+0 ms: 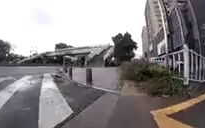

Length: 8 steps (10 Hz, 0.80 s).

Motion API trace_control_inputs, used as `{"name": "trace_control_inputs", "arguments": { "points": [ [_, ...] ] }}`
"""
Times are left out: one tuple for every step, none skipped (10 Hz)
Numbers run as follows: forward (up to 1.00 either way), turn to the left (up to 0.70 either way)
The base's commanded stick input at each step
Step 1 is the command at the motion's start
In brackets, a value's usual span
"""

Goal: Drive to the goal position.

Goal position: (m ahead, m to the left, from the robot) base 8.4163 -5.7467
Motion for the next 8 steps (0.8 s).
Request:
{"name": "trace_control_inputs", "arguments": {
  "points": [
    [0.7, 0.0],
    [0.7, 0.0],
    [0.7, 0.0],
    [0.7, 0.0],
    [0.7, 0.0],
    [0.7, 0.0],
    [0.7, 0.0],
    [0.7, -0.01]
  ]
}}
